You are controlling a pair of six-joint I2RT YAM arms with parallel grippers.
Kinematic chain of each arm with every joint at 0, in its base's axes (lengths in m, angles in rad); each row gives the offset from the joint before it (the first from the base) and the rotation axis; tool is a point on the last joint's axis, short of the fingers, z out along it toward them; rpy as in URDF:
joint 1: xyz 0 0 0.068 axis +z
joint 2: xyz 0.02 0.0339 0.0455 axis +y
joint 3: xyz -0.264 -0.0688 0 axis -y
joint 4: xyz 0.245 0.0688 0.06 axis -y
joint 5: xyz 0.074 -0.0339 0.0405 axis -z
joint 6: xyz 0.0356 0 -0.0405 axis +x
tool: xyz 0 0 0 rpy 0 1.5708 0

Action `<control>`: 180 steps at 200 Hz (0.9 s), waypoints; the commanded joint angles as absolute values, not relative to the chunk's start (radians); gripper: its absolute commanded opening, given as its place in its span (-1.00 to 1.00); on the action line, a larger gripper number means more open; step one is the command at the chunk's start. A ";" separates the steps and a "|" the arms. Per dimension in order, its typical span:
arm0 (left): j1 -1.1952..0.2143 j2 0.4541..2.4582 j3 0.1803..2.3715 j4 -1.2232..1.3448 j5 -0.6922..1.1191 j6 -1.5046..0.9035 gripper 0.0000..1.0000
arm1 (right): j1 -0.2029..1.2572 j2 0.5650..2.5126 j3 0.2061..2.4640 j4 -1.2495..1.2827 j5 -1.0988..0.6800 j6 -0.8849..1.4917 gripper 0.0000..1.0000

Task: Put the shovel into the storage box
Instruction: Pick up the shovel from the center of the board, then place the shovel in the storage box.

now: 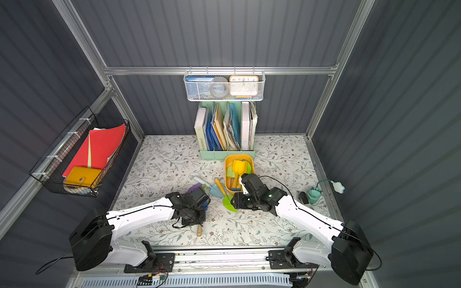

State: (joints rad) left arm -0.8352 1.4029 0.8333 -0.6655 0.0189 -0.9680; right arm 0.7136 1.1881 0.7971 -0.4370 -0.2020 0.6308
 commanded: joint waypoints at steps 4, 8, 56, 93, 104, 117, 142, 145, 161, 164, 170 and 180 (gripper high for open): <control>-0.838 1.409 0.922 -0.693 -0.020 -0.941 -0.96 | 0.712 1.162 0.826 -0.479 -0.147 0.627 0.05; -0.838 1.418 0.939 -0.696 -0.019 -0.938 -0.96 | 0.711 1.159 0.827 -0.481 -0.144 0.627 0.05; -0.836 1.552 1.145 -0.692 -0.029 -0.859 -0.97 | 0.691 1.118 0.833 -0.524 -0.107 0.630 0.05; -0.830 1.681 1.306 -0.668 -0.037 -0.810 -1.00 | 0.662 1.059 0.806 -0.540 -0.055 0.646 0.05; -0.831 1.717 1.344 -0.654 -0.034 -0.810 -1.00 | 0.640 1.048 0.805 -0.555 -0.049 0.647 0.05; -0.830 1.747 1.377 -0.622 -0.021 -0.811 -1.00 | 0.616 1.035 0.800 -0.575 -0.044 0.649 0.05; -0.831 1.832 1.491 -0.613 -0.017 -0.789 -1.00 | 0.572 1.007 0.785 -0.585 -0.041 0.656 0.05; -0.830 1.842 1.502 -0.613 -0.016 -0.788 -1.00 | 0.569 1.003 0.784 -0.587 -0.040 0.658 0.05; -0.830 1.892 1.554 -0.589 -0.017 -0.780 -1.00 | 0.553 0.988 0.771 -0.587 -0.032 0.663 0.05; -0.828 1.904 1.565 -0.587 -0.017 -0.779 -1.00 | 0.550 0.986 0.769 -0.586 -0.032 0.665 0.05; -0.824 1.932 1.592 -0.585 -0.015 -0.778 -1.00 | 0.547 0.982 0.761 -0.583 -0.032 0.670 0.05; -0.821 1.968 1.638 -0.584 -0.015 -0.773 -1.00 | 0.541 0.976 0.752 -0.582 -0.036 0.675 0.05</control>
State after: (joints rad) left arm -0.8314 1.9022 1.5543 -0.6060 -0.0143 -0.8101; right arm 0.5549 0.9939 0.7803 -0.5560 -0.0513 0.6559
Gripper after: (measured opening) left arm 0.210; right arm 0.526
